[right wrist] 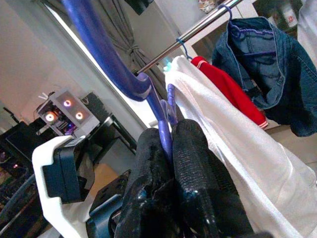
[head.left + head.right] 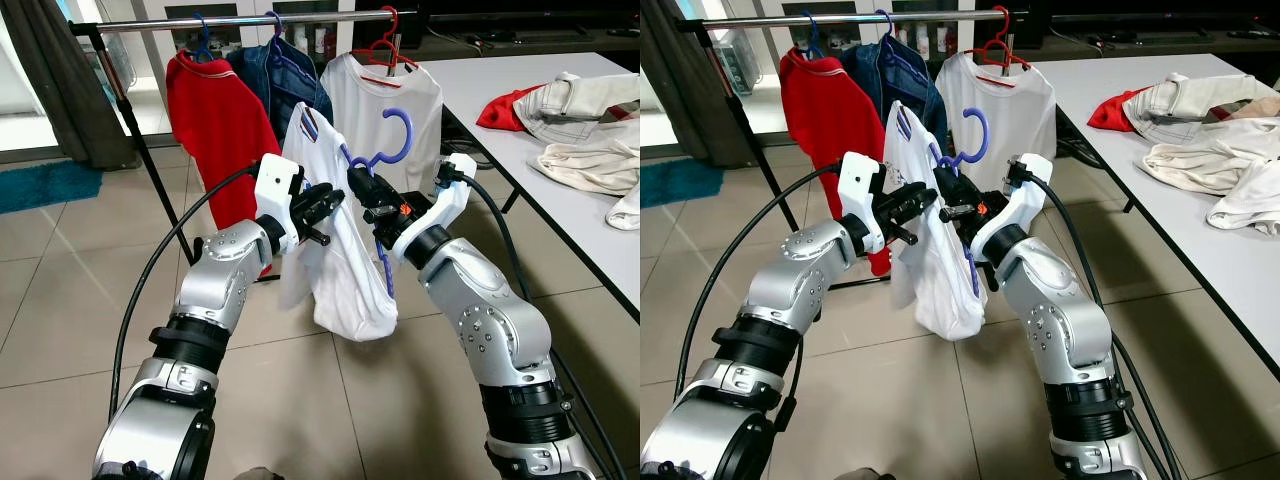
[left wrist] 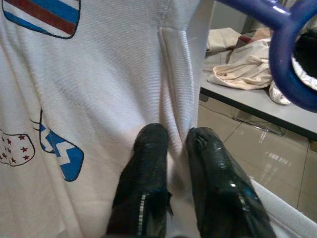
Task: Hang hanger
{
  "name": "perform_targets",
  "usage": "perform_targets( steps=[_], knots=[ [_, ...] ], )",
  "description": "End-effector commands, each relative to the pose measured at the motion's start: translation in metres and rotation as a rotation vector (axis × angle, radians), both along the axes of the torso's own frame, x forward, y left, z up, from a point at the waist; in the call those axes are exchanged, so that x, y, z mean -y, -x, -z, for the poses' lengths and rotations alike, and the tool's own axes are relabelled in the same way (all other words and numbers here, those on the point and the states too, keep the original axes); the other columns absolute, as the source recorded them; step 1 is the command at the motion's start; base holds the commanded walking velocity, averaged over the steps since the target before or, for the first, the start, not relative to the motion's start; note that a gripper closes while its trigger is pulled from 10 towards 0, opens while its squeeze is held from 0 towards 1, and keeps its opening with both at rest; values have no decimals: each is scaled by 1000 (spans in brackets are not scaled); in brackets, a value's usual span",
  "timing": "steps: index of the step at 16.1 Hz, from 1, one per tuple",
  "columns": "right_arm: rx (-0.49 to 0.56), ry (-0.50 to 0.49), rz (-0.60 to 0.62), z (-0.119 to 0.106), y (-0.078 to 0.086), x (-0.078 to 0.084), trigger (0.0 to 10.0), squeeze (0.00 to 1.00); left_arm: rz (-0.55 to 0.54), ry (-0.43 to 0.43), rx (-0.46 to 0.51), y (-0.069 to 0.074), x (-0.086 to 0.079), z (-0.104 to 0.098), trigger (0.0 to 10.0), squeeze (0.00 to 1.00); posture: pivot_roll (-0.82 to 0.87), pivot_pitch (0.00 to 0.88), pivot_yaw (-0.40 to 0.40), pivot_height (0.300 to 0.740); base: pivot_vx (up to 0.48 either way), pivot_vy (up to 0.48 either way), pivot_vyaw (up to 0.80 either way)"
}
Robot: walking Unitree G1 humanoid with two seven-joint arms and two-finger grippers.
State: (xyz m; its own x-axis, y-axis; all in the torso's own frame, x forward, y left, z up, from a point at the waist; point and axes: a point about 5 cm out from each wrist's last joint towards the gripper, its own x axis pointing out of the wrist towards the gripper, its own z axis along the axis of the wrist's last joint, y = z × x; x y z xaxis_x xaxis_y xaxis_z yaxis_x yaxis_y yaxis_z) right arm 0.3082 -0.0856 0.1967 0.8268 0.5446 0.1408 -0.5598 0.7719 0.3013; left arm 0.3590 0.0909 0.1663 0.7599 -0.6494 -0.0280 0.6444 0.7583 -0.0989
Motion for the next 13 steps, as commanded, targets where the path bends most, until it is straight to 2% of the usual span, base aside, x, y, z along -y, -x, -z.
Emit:
perform_targets(
  steps=[1, 10, 13],
  knots=[
    [59, -22, -19, -13, 4, -2, 10000, 0, -12, -6, -7, -2, -2, 0, 0, 0, -120, 0, 63, 740, 0, 0, 0],
    [63, -12, -21, -12, 4, -3, 10000, 0, 4, 26, 7, -3, -2, 0, 0, 0, -119, 0, 63, 740, 0, 0, 0],
    [48, -12, 3, -9, 3, -1, 10000, 0, -29, 92, 55, -2, -5, -12, 0, 0, -114, 0, 65, 740, 0, 0, 0]
  ],
)
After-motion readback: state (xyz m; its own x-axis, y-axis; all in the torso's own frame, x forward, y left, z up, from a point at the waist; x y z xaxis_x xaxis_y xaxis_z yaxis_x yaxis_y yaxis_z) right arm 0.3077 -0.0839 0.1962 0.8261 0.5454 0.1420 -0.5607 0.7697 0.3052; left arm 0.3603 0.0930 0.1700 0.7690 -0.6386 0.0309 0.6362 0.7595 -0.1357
